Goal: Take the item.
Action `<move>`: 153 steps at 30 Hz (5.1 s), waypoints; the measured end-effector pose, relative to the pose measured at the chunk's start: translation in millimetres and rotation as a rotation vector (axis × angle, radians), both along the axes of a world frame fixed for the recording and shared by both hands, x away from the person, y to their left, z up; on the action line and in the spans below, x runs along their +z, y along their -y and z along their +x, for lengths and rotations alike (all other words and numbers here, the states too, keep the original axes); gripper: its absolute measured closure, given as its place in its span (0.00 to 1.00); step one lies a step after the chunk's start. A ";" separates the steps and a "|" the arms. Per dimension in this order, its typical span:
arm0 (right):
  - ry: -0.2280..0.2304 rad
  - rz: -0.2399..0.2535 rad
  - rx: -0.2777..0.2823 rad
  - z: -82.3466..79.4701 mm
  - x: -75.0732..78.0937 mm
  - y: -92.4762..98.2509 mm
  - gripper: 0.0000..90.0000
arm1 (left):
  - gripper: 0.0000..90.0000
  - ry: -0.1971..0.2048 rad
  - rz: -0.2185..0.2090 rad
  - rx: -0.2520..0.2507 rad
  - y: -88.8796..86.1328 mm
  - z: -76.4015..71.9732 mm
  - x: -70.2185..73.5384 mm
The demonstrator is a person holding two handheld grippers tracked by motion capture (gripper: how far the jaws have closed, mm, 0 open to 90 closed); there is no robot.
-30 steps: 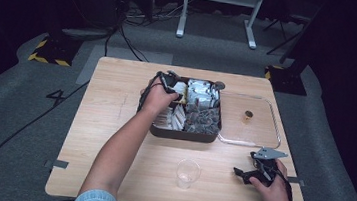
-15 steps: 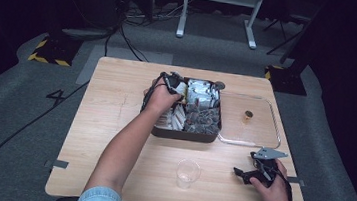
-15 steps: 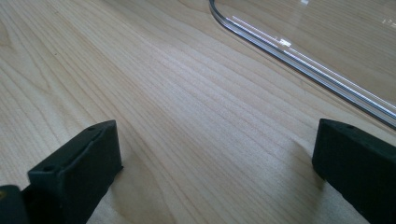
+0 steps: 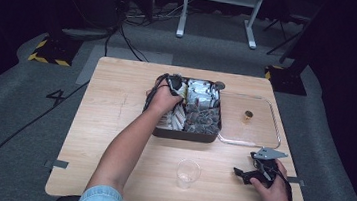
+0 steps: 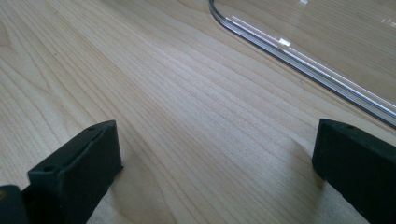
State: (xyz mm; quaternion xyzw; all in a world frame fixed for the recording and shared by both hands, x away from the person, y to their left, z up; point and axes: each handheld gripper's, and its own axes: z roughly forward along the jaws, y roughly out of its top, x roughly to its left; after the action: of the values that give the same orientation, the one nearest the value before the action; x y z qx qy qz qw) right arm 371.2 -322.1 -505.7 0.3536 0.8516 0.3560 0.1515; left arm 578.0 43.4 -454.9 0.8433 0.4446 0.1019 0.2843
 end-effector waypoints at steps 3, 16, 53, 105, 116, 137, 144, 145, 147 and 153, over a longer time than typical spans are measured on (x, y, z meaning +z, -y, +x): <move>0.000 0.000 0.000 0.0 0.0 0.0 0.01 | 0.83 0.001 0.026 -0.018 1.1 -0.1 1.4; 0.000 0.000 0.000 0.0 0.0 0.0 0.01 | 0.99 -0.015 0.078 -0.060 0.4 -1.1 5.8; 0.000 0.000 0.008 0.8 0.0 0.3 0.01 | 1.00 0.137 -0.066 -0.087 -27.9 -23.5 73.3; -0.003 0.002 0.039 3.9 0.0 0.9 0.01 | 1.00 0.272 -0.320 -0.412 -53.1 -196.3 121.8; -0.003 0.002 0.040 3.9 -0.1 0.9 0.01 | 1.00 0.269 -0.351 -0.468 -41.7 -219.6 105.1; -0.003 0.002 0.040 3.9 -0.1 0.9 0.01 | 1.00 0.236 -0.365 -0.558 -22.1 -251.8 76.4; -0.003 0.002 0.040 3.9 -0.1 0.9 0.01 | 1.00 0.215 -0.362 -0.587 -14.8 -258.7 68.0; -0.003 0.002 0.040 3.9 -0.1 0.9 0.01 | 1.00 0.211 -0.360 -0.589 -13.8 -259.4 66.7; -0.003 0.002 0.040 3.9 -0.1 0.9 0.01 | 1.00 0.206 -0.358 -0.594 -12.1 -260.2 64.7; -0.003 0.002 0.040 3.9 -0.1 0.9 0.01 | 1.00 0.191 -0.347 -0.604 -8.5 -261.0 58.2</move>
State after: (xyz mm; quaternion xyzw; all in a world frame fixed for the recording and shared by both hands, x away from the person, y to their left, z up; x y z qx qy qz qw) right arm 375.1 -323.0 -505.7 0.3373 0.8584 0.3591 0.1428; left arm 316.9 51.9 -396.7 0.8624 0.1574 0.0145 0.4810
